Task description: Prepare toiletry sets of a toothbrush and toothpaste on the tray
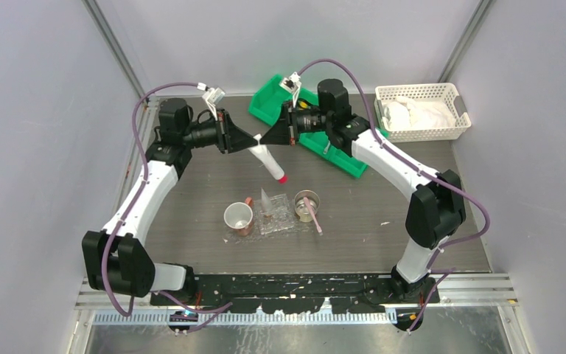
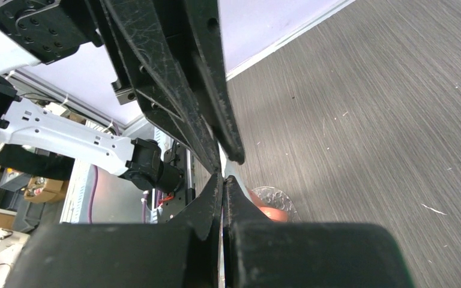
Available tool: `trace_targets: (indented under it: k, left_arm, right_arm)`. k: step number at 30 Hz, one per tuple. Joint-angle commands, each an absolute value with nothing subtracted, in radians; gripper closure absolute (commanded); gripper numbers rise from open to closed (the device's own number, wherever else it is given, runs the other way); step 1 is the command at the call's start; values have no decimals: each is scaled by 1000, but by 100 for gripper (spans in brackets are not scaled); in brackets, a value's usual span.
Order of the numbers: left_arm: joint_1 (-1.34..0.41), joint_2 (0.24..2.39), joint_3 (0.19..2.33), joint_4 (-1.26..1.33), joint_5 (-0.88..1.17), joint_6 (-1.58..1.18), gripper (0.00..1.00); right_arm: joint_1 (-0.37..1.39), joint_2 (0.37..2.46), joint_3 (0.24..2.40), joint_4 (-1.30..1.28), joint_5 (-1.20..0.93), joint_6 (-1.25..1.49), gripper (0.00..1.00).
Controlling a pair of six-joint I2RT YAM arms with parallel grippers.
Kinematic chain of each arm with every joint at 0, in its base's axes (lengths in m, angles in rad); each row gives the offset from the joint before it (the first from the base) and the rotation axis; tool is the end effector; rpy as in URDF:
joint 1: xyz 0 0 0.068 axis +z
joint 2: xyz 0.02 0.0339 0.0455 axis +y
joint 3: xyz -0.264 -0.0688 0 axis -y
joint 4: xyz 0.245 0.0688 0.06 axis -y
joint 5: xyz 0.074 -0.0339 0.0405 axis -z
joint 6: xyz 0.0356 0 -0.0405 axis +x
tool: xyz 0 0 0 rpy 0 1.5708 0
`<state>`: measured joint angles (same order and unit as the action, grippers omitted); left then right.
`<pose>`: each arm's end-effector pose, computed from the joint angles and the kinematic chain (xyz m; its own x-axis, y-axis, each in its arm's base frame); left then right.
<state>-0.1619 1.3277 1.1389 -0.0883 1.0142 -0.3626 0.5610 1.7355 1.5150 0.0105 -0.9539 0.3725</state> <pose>0.2889 -0.0778 0.3573 -0.5685 -0.0970 -0.8169 0.7374 0.3800 -0.5583 0.3300 0.2417 0.3592 -0.5223 -0.0795 -0.8491 -0.8516 0.1013 0.5143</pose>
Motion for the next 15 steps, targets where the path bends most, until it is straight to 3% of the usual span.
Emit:
trace_targets:
  k: [1, 12, 15]
  left_arm:
    - [-178, 1352, 1214, -123, 1013, -360, 97]
    - [-241, 1388, 1368, -449, 822, -187, 99]
    - [-248, 1405, 1425, -506, 753, -168, 99]
  right_arm:
    - [566, 1748, 1574, 46, -973, 373, 99]
    - [565, 1772, 1608, -20, -923, 332, 98]
    - [564, 1795, 1651, -69, -876, 318, 86]
